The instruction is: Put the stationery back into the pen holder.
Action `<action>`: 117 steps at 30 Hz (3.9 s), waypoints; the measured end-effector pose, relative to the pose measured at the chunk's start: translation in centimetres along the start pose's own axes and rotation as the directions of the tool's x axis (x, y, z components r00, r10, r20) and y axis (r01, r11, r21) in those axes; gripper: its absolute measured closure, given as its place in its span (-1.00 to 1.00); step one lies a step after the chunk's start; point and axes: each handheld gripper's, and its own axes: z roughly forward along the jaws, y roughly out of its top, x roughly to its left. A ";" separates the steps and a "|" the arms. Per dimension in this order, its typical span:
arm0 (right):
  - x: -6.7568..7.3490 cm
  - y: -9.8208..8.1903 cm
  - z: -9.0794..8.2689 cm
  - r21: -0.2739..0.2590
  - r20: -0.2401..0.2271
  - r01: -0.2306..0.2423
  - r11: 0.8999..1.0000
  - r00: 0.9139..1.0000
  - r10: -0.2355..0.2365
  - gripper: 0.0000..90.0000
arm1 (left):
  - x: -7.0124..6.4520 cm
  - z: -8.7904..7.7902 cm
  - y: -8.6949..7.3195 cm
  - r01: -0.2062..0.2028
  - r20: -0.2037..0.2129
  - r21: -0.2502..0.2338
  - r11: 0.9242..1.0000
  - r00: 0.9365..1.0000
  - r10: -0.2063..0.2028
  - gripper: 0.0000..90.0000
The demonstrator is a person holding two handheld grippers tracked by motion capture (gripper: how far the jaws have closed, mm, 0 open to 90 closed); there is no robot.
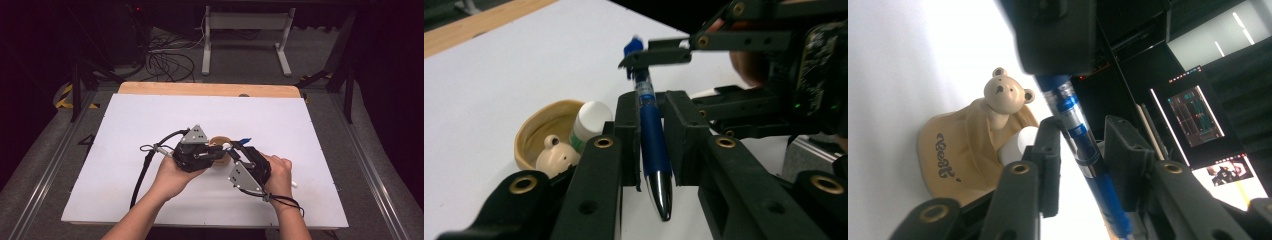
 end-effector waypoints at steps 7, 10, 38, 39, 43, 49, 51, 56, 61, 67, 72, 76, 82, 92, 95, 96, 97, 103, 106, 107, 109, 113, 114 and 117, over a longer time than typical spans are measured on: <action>0.0 0.1 0.0 0.001 -0.006 -0.025 1.000 1.000 0.025 0.75 | 0.0 -0.3 0.1 -0.027 0.006 -0.032 0.999 1.000 0.027 0.56; 0.0 0.0 0.0 -0.001 -0.017 -0.036 0.999 0.999 0.036 0.76 | -0.1 -0.4 0.1 -0.030 0.008 -0.054 0.998 1.000 0.030 0.54; -1.7 -1.2 0.0 -0.092 0.003 -0.436 0.895 0.899 0.438 0.77 | 2.3 -3.5 -2.8 -0.091 -0.097 -0.118 0.989 0.992 0.080 -0.07; -1.7 -1.2 0.1 -0.102 0.001 -0.453 0.886 0.890 0.456 0.77 | 2.5 -3.7 -3.1 -0.091 -0.100 -0.118 0.989 0.992 0.080 -0.08; -1.9 -1.2 0.4 -0.134 -0.012 -0.504 0.853 0.862 0.507 0.77 | 3.2 -4.4 -4.5 -0.073 -0.114 -0.129 0.989 0.992 0.059 -0.14; -1.9 -1.3 1.0 -0.175 -0.043 -0.573 0.801 0.817 0.575 0.77 | 4.0 -5.2 -5.7 -0.067 -0.138 -0.140 0.988 0.989 0.048 -0.23; -1.9 -1.3 1.2 -0.188 -0.051 -0.600 0.778 0.797 0.602 0.77 | 4.2 -5.5 -6.0 -0.068 -0.139 -0.147 0.987 0.989 0.048 -0.25; -2.1 -1.3 1.8 -0.212 -0.085 -0.656 0.724 0.751 0.655 0.77 | 4.5 -6.1 -7.0 -0.076 -0.166 -0.165 0.983 0.985 0.048 -0.34; -2.1 -1.5 2.9 -0.217 -0.129 -0.704 0.676 0.707 0.695 0.77 | 5.3 -6.3 -8.3 -0.070 -0.185 -0.164 0.984 0.982 0.039 -0.37; -1.8 -1.2 4.0 -0.205 -0.163 -0.723 0.660 0.690 0.705 0.77 | 5.7 -6.9 -8.8 -0.071 -0.196 -0.182 0.981 0.980 0.035 -0.42; -1.6 -1.3 4.5 -0.189 -0.181 -0.739 0.647 0.673 0.717 0.76 | 5.7 -7.2 -9.1 -0.078 -0.202 -0.192 0.978 0.979 0.038 -0.46; -1.4 -1.4 4.9 -0.175 -0.191 -0.754 0.633 0.656 0.730 0.76 | 6.0 -7.5 -9.3 -0.092 -0.215 -0.194 0.977 0.975 0.049 -0.49; -1.4 -1.7 5.4 -0.132 -0.211 -0.784 0.607 0.621 0.755 0.76 | 6.3 -7.8 -9.7 -0.085 -0.227 -0.198 0.977 0.973 0.039 -0.50; -1.6 -2.1 5.7 -0.113 -0.219 -0.805 0.583 0.592 0.775 0.76 | 6.5 -8.1 -9.9 -0.080 -0.234 -0.204 0.976 0.972 0.031 -0.50; -1.4 -2.2 6.0 -0.095 -0.225 -0.808 0.581 0.586 0.779 0.76 | 6.6 -8.3 -9.9 -0.077 -0.233 -0.211 0.974 0.972 0.026 -0.50; -1.4 -2.2 6.1 -0.090 -0.228 -0.808 0.582 0.585 0.778 0.76 | 6.6 -8.3 -9.9 -0.080 -0.234 -0.213 0.974 0.972 0.029 -0.50; -1.3 -2.2 6.1 -0.085 -0.230 -0.809 0.582 0.585 0.778 0.75 | 6.6 -8.4 -9.9 -0.078 -0.235 -0.216 0.973 0.972 0.026 -0.50; -1.2 -2.3 6.4 -0.051 -0.236 -0.811 0.583 0.577 0.782 0.74 | 6.7 -8.5 -9.9 -0.066 -0.229 -0.218 0.974 0.973 0.014 -0.51; -1.2 -2.2 6.5 -0.051 -0.239 -0.809 0.586 0.579 0.779 0.74 | 6.7 -8.4 -9.9 -0.065 -0.228 -0.217 0.974 0.974 0.014 -0.51; -1.2 -2.1 6.5 -0.050 -0.239 -0.807 0.588 0.581 0.778 0.74 | 6.7 -8.4 -9.9 -0.066 -0.228 -0.217 0.974 0.974 0.015 -0.51; -1.2 -2.1 6.5 -0.047 -0.244 -0.810 0.584 0.576 0.780 0.73 | 6.7 -8.3 -9.9 -0.067 -0.229 -0.217 0.974 0.973 0.016 -0.51; -1.2 -2.1 6.5 -0.045 -0.246 -0.809 0.586 0.578 0.778 0.59 | 6.6 -8.3 -9.9 -0.068 -0.228 -0.217 0.974 0.974 0.017 -0.51; -1.2 -2.1 6.6 -0.045 -0.248 -0.811 0.583 0.575 0.780 0.56 | 6.6 -8.3 -9.9 -0.067 -0.227 -0.216 0.974 0.974 0.017 -0.51; -1.3 -2.1 6.4 -0.044 -0.244 -0.806 0.590 0.581 0.776 0.56 | 6.6 -8.3 -9.9 -0.066 -0.224 -0.215 0.974 0.974 0.016 -0.51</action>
